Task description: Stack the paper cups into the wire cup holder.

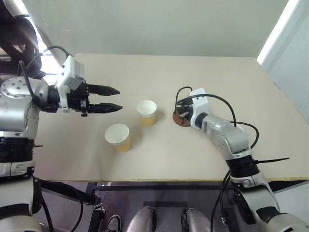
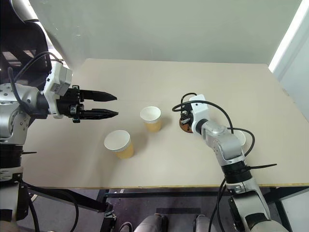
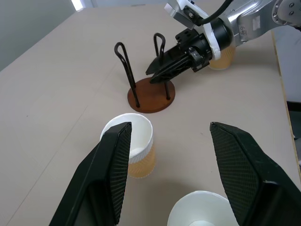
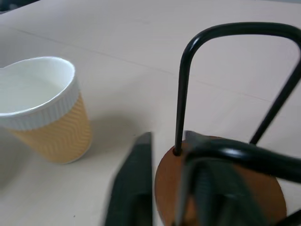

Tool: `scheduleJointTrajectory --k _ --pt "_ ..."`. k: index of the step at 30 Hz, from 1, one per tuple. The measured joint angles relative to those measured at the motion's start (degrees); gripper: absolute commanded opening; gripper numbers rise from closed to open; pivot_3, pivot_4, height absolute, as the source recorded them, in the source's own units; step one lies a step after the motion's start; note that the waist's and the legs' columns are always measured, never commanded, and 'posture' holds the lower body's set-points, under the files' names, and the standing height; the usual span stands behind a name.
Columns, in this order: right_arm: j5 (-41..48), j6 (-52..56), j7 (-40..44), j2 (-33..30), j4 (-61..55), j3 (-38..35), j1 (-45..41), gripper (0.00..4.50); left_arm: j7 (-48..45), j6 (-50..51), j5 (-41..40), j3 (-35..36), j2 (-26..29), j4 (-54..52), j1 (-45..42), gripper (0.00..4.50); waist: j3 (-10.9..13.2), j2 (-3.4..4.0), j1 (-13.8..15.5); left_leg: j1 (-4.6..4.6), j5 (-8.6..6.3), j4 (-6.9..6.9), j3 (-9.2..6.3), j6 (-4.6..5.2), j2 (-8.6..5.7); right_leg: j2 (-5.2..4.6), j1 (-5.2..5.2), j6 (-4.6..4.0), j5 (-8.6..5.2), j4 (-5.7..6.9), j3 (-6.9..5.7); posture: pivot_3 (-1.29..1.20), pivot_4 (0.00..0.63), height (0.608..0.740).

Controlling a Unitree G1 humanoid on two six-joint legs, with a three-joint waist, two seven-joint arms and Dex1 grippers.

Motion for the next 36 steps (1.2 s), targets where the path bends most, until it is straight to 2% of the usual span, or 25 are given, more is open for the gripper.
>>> scheduleJointTrajectory --k 7,13,18,24,36 --pt "0.0 3.8 5.5 -3.5 -8.4 0.7 4.3 0.04 0.0 -0.1 0.0 0.0 0.0 0.0 0.0 2.83 0.0 -0.01 0.0 0.01 0.04 0.01 0.01 -0.1 0.05 0.02 0.05 -0.03 -0.01 -0.01 -0.02 0.0 0.15 0.74" --pt "3.0 7.7 13.3 -11.0 -20.3 1.0 11.2 0.04 -0.1 -0.4 0.1 -0.1 -0.1 0.3 -0.2 2.83 0.0 -0.06 0.0 0.07 0.08 0.03 0.03 -0.17 0.06 0.02 0.15 -0.03 -0.01 -0.02 -0.02 0.0 0.15 0.74" --pt "5.8 5.6 22.5 -16.5 -27.7 3.1 16.4 0.04 -0.4 -0.7 0.2 -0.4 -0.4 1.6 -1.1 2.83 0.0 -0.12 0.0 0.1 0.03 0.0 0.02 -0.06 0.15 0.1 0.15 -0.1 -0.05 -0.02 0.0 0.0 0.15 0.74" --pt "6.1 0.3 30.1 -16.7 -27.6 7.0 16.6 0.04 -1.4 -1.6 0.9 -1.1 -1.6 2.6 -3.0 2.83 0.0 -0.14 -0.2 0.11 0.23 0.0 0.02 0.04 0.18 0.16 0.13 -0.21 0.05 0.0 0.05 0.0 0.15 0.74" --pt "2.3 -14.0 47.4 -21.1 -18.2 12.3 11.1 0.04 -2.2 -1.9 1.3 -1.2 -2.3 3.4 -3.2 2.83 0.0 -0.19 -0.4 0.08 0.25 -0.02 0.01 0.07 0.18 0.15 0.1 -0.26 0.07 -0.02 0.05 0.0 0.15 0.74"
